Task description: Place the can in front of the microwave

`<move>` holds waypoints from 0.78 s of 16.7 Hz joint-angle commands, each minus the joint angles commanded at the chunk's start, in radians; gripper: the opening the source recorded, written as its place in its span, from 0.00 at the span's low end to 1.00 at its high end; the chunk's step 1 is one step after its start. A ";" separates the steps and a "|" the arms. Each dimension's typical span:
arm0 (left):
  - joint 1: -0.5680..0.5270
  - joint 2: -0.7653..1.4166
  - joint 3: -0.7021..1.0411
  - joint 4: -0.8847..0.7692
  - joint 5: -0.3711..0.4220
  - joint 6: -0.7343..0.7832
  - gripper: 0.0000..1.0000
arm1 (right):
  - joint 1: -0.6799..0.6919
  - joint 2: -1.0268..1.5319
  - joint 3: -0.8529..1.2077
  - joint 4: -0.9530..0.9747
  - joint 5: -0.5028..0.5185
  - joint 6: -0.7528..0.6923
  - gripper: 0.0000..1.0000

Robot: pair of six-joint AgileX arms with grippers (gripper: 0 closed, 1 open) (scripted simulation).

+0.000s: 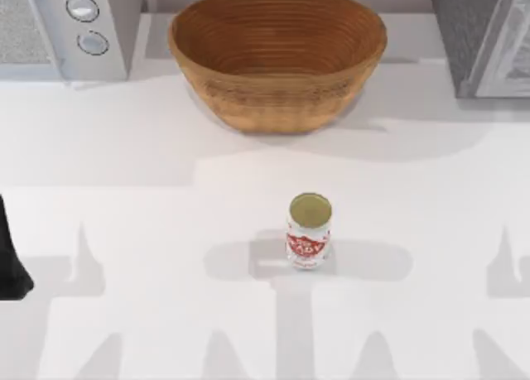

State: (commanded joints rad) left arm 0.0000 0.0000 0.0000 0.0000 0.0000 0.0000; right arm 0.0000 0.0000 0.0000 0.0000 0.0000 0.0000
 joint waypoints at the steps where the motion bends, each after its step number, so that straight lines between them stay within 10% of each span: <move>1: 0.000 0.000 0.000 0.000 0.000 0.000 1.00 | 0.000 0.000 0.000 0.000 0.000 0.000 1.00; 13: -0.207 0.584 0.541 -0.358 0.001 -0.001 1.00 | 0.000 0.000 0.000 0.000 0.000 0.000 1.00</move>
State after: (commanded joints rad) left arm -0.2073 0.5842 0.5413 -0.3583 0.0008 -0.0006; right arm 0.0000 0.0000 0.0000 0.0000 0.0000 0.0000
